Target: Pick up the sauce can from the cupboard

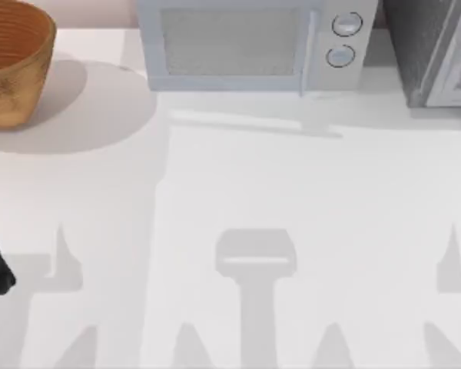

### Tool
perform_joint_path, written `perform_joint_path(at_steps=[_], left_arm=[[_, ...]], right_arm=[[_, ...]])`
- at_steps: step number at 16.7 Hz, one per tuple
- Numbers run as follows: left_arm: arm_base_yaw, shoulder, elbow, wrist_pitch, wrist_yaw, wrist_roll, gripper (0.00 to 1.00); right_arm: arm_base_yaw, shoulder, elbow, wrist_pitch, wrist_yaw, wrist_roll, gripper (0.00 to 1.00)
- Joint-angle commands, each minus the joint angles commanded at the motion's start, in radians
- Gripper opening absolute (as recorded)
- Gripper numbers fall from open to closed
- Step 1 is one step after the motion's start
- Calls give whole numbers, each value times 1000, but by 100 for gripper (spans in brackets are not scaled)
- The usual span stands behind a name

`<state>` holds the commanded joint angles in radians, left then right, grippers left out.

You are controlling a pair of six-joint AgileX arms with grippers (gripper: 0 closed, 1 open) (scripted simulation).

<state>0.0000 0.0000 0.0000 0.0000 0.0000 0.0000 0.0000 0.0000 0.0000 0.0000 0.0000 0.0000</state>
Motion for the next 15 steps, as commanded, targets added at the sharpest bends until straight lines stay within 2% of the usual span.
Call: perform_joint_path(at_steps=[4, 7, 10, 15], left_arm=[[0, 0, 0, 0, 0, 0, 100], [0, 0, 0, 0, 0, 0, 100], [0, 0, 0, 0, 0, 0, 100], [0, 0, 0, 0, 0, 0, 100]], right_arm=[[6, 33, 33, -8, 4, 1, 100], [25, 155, 161, -44, 22, 2, 100], [50, 339, 384, -103, 50, 2, 100], [99, 714, 900, -226, 107, 5, 100]])
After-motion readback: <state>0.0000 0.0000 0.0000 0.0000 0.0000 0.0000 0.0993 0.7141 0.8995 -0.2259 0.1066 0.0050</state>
